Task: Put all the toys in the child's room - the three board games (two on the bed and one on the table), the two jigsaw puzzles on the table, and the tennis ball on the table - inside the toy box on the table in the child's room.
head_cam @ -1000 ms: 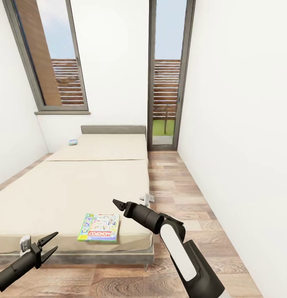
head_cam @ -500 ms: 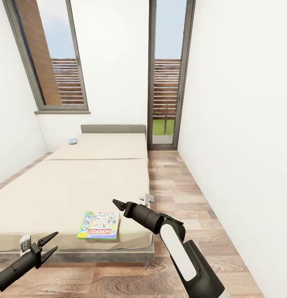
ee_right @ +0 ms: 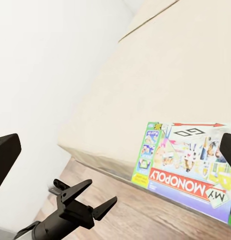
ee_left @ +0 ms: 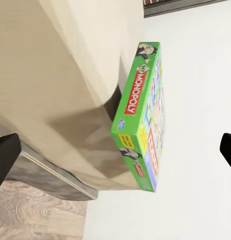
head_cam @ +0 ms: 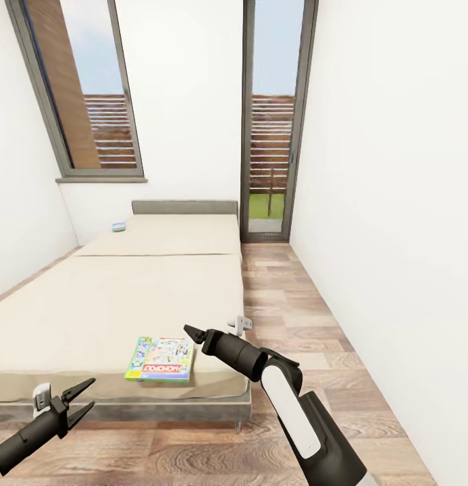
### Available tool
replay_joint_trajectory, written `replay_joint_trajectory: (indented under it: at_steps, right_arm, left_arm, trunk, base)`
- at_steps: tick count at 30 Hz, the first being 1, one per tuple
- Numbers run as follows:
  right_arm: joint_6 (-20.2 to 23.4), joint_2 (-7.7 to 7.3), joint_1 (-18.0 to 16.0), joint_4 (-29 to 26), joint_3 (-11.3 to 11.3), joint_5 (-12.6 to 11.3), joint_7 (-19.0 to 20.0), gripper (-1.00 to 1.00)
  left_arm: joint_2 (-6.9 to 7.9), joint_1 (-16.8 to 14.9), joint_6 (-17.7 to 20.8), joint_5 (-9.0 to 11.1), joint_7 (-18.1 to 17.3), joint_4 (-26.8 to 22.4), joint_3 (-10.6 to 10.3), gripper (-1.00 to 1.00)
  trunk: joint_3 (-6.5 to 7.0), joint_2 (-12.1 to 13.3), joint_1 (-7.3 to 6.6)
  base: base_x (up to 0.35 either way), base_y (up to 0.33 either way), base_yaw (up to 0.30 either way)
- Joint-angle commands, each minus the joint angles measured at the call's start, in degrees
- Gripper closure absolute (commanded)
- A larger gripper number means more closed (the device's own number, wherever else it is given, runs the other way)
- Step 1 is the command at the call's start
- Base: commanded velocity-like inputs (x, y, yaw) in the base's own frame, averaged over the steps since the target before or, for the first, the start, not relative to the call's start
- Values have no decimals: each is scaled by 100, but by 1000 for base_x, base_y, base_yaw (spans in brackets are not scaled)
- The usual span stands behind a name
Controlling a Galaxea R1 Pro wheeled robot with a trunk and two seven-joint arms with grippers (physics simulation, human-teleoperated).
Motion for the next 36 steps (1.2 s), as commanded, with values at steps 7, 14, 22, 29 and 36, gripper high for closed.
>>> replay_joint_trajectory:
  at_steps: [7, 14, 22, 29, 36]
  right_arm:
    - [22, -2, -3, -8, -3, -3, 12, -100]
    - [20, -16, -3, -17, -8, -3, 12, -100]
    - [61, -49, -3, -251, 6, -5, 87, -100]
    - [82, -108, 4, -549, 52, -3, 451, -100]
    - [80, -165, 5, -616, 73, -3, 631, -100]
  left_arm:
    - [0, -2, 51, 42, -8, 1, -27, -100]
    - [-8, -2, 34, 41, -14, 1, -29, -100]
    - [-14, -2, 17, 41, -18, -6, -35, -100]
    - [-24, -2, 10, 41, -23, -14, -36, -100]
    - [-36, -2, 0, 36, -154, -60, -43, -100]
  trunk:
    - [-132, -285, 153]
    - [-204, -445, 241]
    - [-204, -445, 241]
    - [-275, -605, 329]
    - [-293, -646, 351]
  base:
    - [0, 0, 0]
    - [0, 0, 0]
    - [0, 0, 0]
    - [0, 0, 0]
    - [0, 0, 0]
